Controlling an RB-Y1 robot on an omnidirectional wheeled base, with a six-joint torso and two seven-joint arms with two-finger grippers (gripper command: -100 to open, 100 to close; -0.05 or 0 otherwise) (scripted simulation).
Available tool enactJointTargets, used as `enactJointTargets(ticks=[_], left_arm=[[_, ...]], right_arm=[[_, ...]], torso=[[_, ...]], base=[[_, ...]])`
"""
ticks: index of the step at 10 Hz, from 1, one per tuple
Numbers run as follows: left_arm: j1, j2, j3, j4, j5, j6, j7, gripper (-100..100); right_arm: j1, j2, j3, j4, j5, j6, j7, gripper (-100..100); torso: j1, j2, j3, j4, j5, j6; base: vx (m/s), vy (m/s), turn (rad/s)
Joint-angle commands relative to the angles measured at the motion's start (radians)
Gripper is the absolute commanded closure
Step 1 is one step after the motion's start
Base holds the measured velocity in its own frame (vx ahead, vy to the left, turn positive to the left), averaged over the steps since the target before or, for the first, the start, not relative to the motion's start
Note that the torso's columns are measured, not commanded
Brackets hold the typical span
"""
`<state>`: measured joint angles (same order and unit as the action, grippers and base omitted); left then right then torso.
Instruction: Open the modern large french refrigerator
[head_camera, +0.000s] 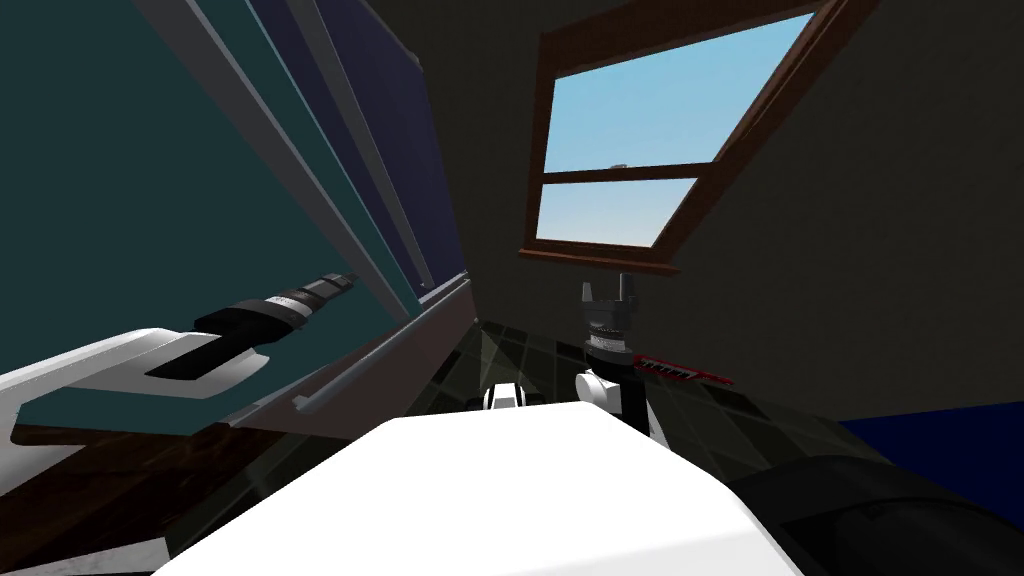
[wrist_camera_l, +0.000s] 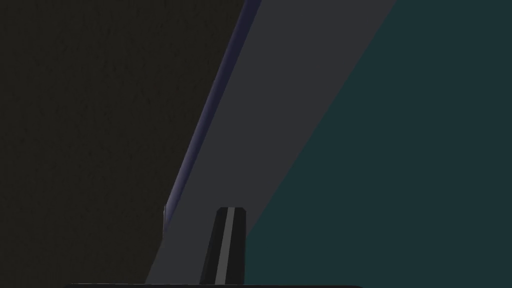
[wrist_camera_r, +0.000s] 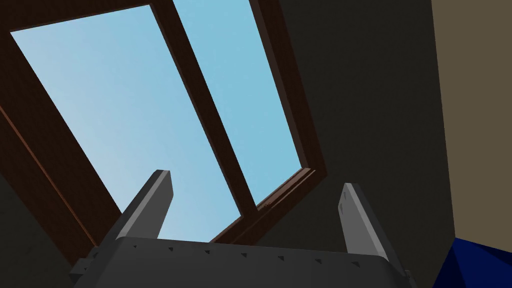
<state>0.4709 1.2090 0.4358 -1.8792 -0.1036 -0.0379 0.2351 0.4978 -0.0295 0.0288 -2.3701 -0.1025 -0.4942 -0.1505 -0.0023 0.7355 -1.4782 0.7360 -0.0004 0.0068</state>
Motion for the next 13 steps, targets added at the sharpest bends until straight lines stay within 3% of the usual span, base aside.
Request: enactJointTargets(ticks=[1, 2, 4, 5, 6, 8, 10, 11, 13], left_arm=[[-0.032, 0.009, -0.013, 0.071, 0.01, -0.014, -0.009, 100], [-0.072, 0.034, -0.028, 0.107, 0.036, -0.04, -0.021, 100], [-0.081, 0.034, -0.028, 0.159, 0.036, -0.04, -0.021, 100], [-0.084, 0.036, -0.031, 0.146, 0.035, -0.038, -0.021, 100], [-0.084, 0.051, -0.025, 0.178, 0.042, -0.011, -0.015, -100], [-0.083, 0.064, -0.018, 0.205, 0.047, 0.016, -0.01, -100], [-0.091, 0.066, -0.026, 0.202, 0.047, 0.008, -0.01, -100], [-0.091, 0.066, -0.026, 0.202, 0.047, 0.008, -0.01, 100], [-0.079, 0.075, -0.034, 0.143, 0.05, -0.023, -0.002, 100]], right_arm=[[0.0, 0.0, 0.0, 0.0, 0.0, 0.0, 0.0, 0], [0.001, 0.0, 0.0, 0.0, 0.0, 0.0, 0.0, 0], [0.0, 0.0, 0.0, 0.0, 0.0, 0.0, 0.0, 0], [0.001, 0.0, 0.0, 0.0, 0.0, 0.0, 0.0, 0], [0.001, 0.0, 0.0, 0.0, 0.0, 0.0, 0.0, 0], [0.001, 0.0, 0.0, 0.0, 0.0, 0.0, 0.0, 0], [0.001, 0.0, 0.0, 0.0, 0.0, 0.0, 0.0, 0], [0.001, 0.0, 0.0, 0.0, 0.0, 0.0, 0.0, 0], [0.0, 0.0, 0.0, 0.0, 0.0, 0.0, 0.0, 0]], torso=[[-0.001, -0.001, 0.0, 0.001, -0.001, -0.003], [0.0, -0.004, -0.001, 0.0, 0.0, -0.007], [0.0, 0.005, 0.004, 0.003, -0.001, -0.007], [0.005, -0.001, 0.001, 0.001, 0.001, -0.008], [0.007, -0.004, -0.002, 0.0, 0.002, -0.007], [0.003, -0.007, -0.004, -0.001, 0.001, -0.006], [0.002, 0.005, 0.004, 0.003, 0.0, -0.007], [0.003, 0.01, 0.007, 0.004, 0.001, -0.007], [-0.003, 0.011, 0.007, 0.004, -0.001, -0.003]], base=[[-0.101, -0.04, -0.021], [-0.226, -0.099, -0.275], [-0.153, -0.08, -0.149], [-0.022, -0.017, 0.009], [0.087, -0.021, 0.046], [0.158, -0.029, 0.039], [0.05, -0.013, 0.004], [0.013, 0.003, 0.025], [-0.138, 0.081, 0.002]])
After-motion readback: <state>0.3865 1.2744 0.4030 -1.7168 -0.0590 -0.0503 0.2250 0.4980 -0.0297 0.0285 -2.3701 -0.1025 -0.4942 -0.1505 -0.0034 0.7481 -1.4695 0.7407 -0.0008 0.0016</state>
